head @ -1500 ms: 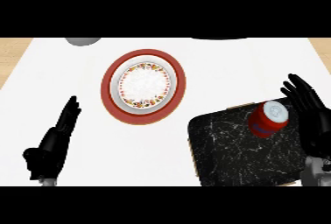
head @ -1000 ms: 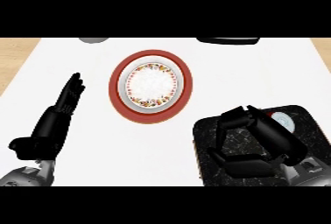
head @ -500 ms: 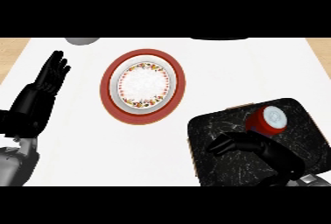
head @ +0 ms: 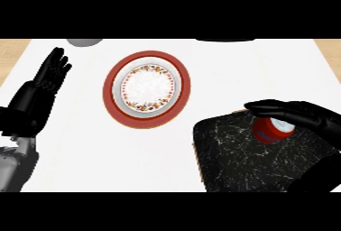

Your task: Pick the can from the tray and place it in the plate

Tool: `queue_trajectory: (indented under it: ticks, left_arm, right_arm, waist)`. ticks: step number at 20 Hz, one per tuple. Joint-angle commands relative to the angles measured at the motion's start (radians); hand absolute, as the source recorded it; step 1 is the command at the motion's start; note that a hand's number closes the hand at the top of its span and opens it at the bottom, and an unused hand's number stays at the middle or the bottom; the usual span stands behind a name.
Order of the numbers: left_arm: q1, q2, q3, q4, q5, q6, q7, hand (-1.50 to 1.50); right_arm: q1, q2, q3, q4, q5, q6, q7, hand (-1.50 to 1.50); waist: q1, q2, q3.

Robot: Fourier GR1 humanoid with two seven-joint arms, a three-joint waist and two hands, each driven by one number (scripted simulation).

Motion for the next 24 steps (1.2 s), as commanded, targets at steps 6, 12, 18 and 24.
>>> queue_trajectory:
  ticks: [6, 12, 18, 24]
  left_arm:
    - [-0.023, -0.036, -0.020, 0.015, -0.032, 0.019, 0.007, 0.00]
    - [-0.042, -0.051, 0.001, 0.090, -0.035, -0.020, -0.042, 0.00]
    - [-0.031, -0.088, 0.015, 0.094, -0.078, -0.018, -0.058, 0.00]
    - [0.032, -0.060, 0.055, -0.006, -0.062, -0.064, -0.011, 0.00]
  right_arm:
    - [-0.178, -0.287, 0.042, -0.061, 0.160, 0.219, 0.254, -1.50]
    - [-0.270, -0.243, 0.176, -0.023, 0.264, 0.337, 0.335, -1.50]
    - [-0.236, -0.151, 0.205, 0.049, 0.486, 0.288, 0.279, -1.50]
    - [-0.205, -0.128, 0.222, 0.084, 0.644, 0.262, 0.274, -1.50]
  waist:
    - [0.005, 0.001, -0.002]
    - [0.012, 0.007, 0.000]
    - [0.008, 0.005, 0.001]
    - [0.013, 0.003, 0.002]
